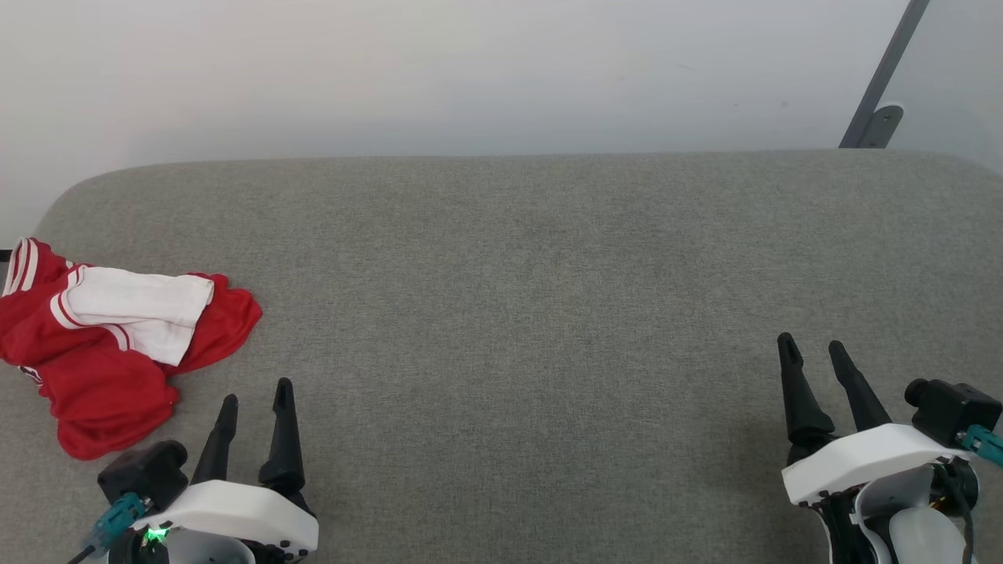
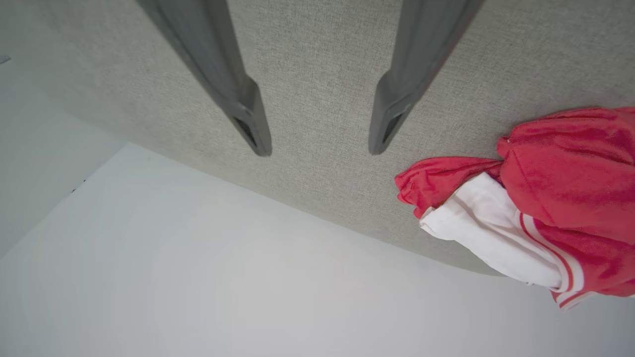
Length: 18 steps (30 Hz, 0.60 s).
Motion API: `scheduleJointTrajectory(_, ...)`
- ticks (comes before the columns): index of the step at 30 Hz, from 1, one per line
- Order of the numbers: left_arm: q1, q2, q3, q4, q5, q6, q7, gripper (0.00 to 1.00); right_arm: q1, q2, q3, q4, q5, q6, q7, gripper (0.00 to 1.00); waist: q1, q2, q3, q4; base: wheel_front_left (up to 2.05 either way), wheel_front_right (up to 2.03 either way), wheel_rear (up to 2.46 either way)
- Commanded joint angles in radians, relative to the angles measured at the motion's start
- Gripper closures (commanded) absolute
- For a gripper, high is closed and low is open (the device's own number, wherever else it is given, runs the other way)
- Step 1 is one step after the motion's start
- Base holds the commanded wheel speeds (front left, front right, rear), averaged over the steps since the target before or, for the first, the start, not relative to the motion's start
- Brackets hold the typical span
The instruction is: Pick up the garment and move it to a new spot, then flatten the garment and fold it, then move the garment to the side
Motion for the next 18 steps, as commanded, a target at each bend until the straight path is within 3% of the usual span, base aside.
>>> scheduleJointTrajectory(1,0.002,0.011,-0.008,-0.013,0.035,0.007,-0.011,0.0,-0.018,-0.004,0.001,-0.008,-0.025,0.0,-0.014,0.0,0.0,-0.0001,-0.001,0.002,0.0,0.0,0.0)
scheduleJointTrajectory(10,0.011,0.018,-0.033,-0.021,0.127,0.018,-0.034,0.0,0.002,-0.006,-0.014,-0.019,-0.123,0.0,-0.036,0.0,0.0,-0.0001,0.002,0.01,0.0,0.0,0.0)
scheduleJointTrajectory(18,0.017,0.016,-0.04,-0.026,0.188,-0.003,-0.054,0.0,0.026,0.007,-0.035,-0.037,-0.189,0.0,-0.056,0.0,0.0,-0.0001,0.005,0.014,0.0,0.0,0.0)
